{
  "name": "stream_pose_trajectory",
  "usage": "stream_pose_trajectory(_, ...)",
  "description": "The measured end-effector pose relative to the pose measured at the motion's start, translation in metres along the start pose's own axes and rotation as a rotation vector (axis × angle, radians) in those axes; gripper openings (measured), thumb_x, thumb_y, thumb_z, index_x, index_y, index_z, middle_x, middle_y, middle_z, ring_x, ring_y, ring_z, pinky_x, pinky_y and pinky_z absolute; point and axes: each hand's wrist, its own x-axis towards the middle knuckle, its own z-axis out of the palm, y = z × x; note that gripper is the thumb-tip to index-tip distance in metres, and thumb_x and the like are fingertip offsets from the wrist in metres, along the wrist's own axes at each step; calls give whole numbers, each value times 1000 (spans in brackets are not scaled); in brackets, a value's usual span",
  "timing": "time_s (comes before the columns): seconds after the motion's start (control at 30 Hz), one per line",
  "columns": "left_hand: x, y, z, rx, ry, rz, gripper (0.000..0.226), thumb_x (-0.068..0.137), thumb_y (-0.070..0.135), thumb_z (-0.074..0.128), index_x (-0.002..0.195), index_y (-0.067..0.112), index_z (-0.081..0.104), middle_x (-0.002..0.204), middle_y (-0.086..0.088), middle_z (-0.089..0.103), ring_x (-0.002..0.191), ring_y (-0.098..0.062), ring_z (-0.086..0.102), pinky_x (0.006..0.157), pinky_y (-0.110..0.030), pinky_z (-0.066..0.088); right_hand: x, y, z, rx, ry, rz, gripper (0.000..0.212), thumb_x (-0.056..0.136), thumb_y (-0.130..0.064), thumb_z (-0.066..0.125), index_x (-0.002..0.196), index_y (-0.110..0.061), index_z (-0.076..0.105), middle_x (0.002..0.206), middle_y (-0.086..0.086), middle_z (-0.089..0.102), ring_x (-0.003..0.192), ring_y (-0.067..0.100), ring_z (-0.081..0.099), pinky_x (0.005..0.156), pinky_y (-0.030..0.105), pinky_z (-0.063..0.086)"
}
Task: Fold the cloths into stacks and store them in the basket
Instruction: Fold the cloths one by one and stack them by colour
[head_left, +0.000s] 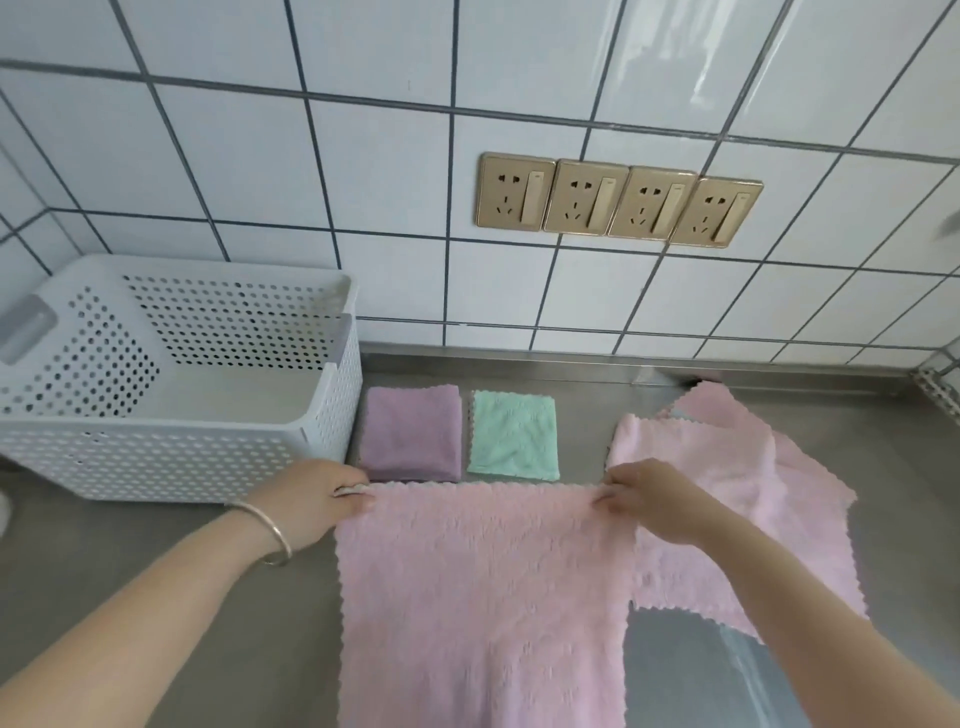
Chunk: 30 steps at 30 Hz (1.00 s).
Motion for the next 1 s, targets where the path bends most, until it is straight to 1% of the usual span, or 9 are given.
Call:
stream_pose_trajectory(0.1,30,-28,41,98,18,-126,29,89,33,53,61,28,49,64,5,55,73,-20,57,62,-28,36,42,13,47,-30,123,52,12,90,-21,56,80,-24,62,88,-1,62,66,13,50,53,17,36)
stream_pose_trajectory(0.17,44,-37,62,95,94,-201,15,89,30,53,90,22,65,92,-6,67,94,-28,61,76,-31,44,59,21,71,-2,237,131,17,91,-21,54,102,-17,66,99,3,66,76,19,55,63,25,44)
stream_pose_trajectory(0.3,47,-47,108,96,230,-259,46,84,14,57,129,14,49,126,-14,56,112,-33,53,94,-37,44,60,32,128,-162,409,109,41,89,-19,56,129,-16,51,129,3,53,118,24,48,94,35,43)
stream_pose_trajectory(0.37,34,-45,135,187,248,-141,53,77,11,61,128,9,48,132,-13,49,117,-34,50,100,-41,43,40,26,155,-305,428,-58,44,82,-18,64,125,-18,55,128,2,54,118,24,49,96,37,44)
stream_pose_trajectory(0.47,0,-31,177,263,185,140,47,66,25,58,112,19,51,122,-4,49,101,-29,62,86,-36,53,-1,17,194,-379,397,-404,41,56,-22,82,94,-24,68,100,-2,66,89,20,65,71,32,56)
stream_pose_trajectory(0.57,-42,-14,211,283,110,339,45,61,49,48,99,25,51,109,3,56,97,-18,52,81,-29,52,-43,22,233,-347,262,-581,37,61,-33,67,96,-23,60,95,-3,63,84,21,62,68,29,52)
stream_pose_trajectory(0.7,-73,-7,236,370,95,442,57,55,61,55,98,22,58,104,5,59,103,-19,46,87,-43,35,-71,28,258,-370,244,-605,62,55,-43,61,111,-17,52,100,0,67,97,23,57,84,38,48)
stream_pose_trajectory(0.77,-78,-6,236,402,89,429,57,56,52,54,105,23,54,106,6,63,109,-19,45,89,-49,42,-75,25,260,-434,229,-579,57,59,-39,53,111,-16,50,103,0,67,104,23,51,87,39,51)
stream_pose_trajectory(1.0,-74,-16,226,421,78,467,45,66,17,35,107,19,52,112,4,61,110,-15,49,80,-32,55,-73,32,244,-441,99,-472,48,58,-15,52,106,-15,55,102,0,71,99,19,66,79,29,57)
